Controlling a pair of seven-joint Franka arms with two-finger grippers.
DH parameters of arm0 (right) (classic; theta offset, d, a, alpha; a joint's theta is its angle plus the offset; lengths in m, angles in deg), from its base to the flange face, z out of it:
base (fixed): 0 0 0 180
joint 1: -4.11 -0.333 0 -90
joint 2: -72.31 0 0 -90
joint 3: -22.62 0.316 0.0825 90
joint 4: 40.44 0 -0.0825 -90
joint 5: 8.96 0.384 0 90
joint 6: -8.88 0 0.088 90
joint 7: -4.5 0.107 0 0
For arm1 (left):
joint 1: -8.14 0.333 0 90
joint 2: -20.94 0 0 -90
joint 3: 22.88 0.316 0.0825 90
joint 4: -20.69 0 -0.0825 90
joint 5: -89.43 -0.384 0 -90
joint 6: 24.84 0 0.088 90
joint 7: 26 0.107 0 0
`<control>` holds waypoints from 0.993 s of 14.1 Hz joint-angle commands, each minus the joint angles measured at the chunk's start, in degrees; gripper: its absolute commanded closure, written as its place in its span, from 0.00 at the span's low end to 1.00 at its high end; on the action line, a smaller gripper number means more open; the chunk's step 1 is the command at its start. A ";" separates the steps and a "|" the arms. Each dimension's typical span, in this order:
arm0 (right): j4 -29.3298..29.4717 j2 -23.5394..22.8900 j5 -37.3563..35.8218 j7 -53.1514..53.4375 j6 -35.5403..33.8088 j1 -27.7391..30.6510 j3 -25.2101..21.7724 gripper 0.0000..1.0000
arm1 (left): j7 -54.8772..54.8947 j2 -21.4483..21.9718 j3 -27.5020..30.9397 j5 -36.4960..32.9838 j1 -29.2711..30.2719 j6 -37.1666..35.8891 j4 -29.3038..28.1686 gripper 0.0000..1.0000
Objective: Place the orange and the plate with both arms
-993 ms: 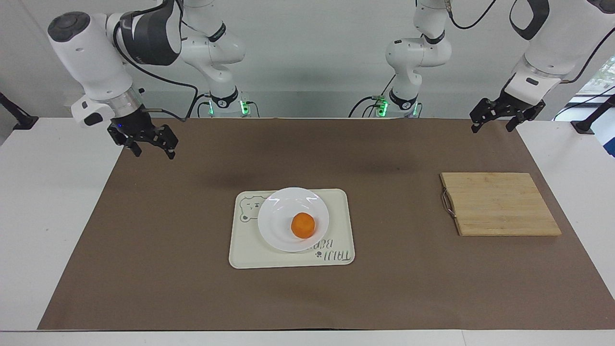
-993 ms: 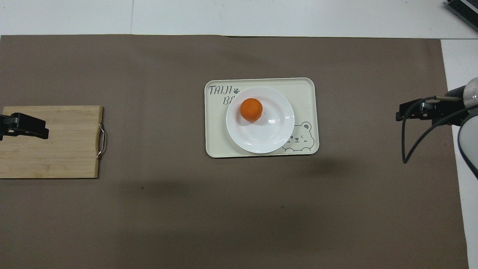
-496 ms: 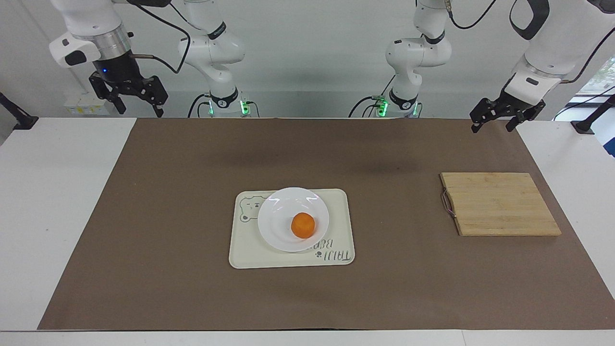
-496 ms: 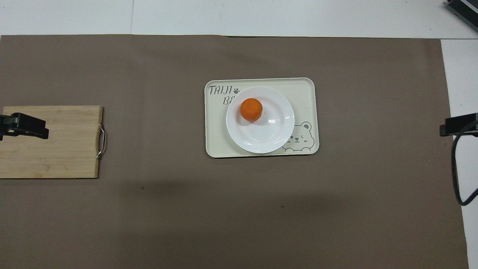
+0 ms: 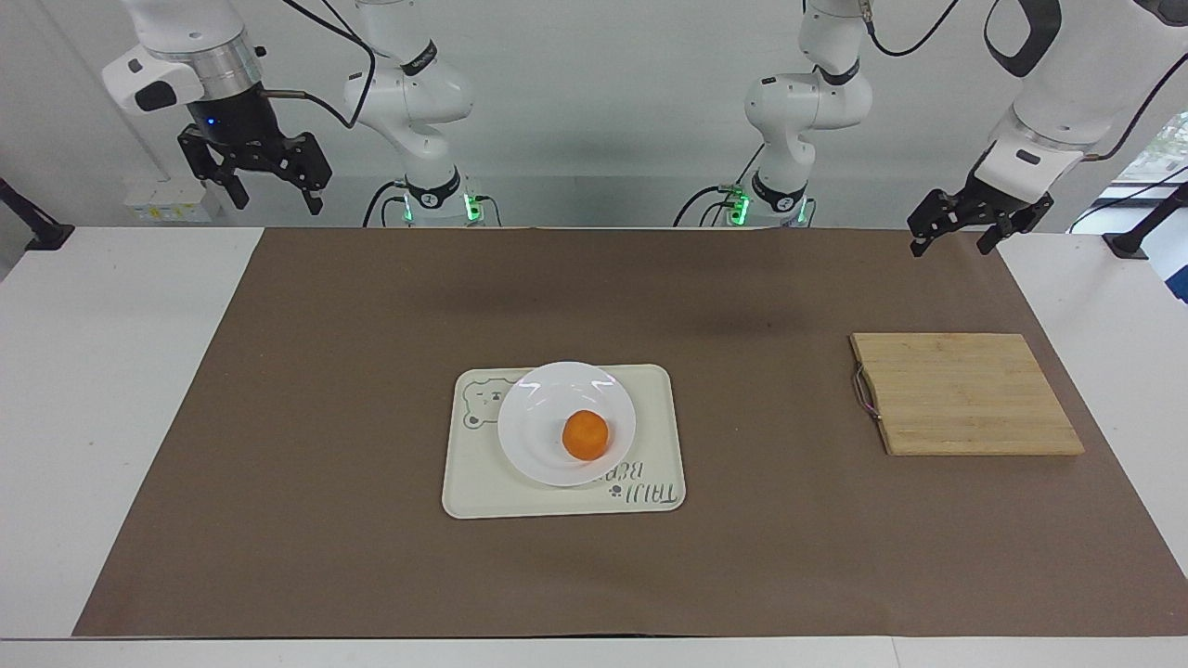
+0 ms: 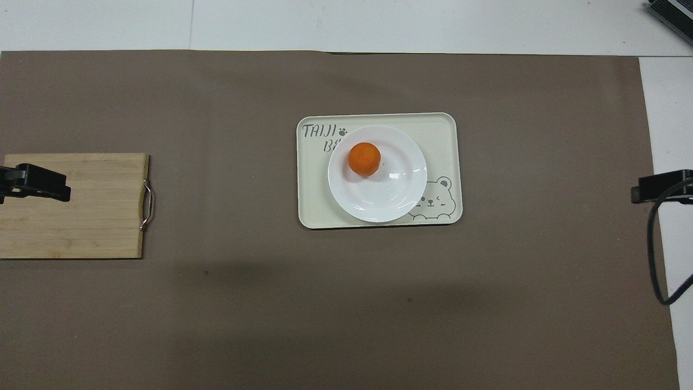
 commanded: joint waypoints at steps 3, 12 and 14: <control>-4.15 2.11 1.51 -1.93 0.77 0.07 -0.07 0.00 | -0.51 0.37 0.43 0.13 -0.43 -0.41 -0.33 0.00; -3.80 1.85 1.42 -4.67 0.78 -0.01 -0.07 0.00 | -0.51 0.37 0.43 0.13 -0.43 -0.41 -0.33 0.00; -3.45 1.59 1.33 -4.58 0.78 -0.01 0.02 0.00 | -0.51 0.37 0.43 0.13 -0.43 -0.49 -0.33 0.00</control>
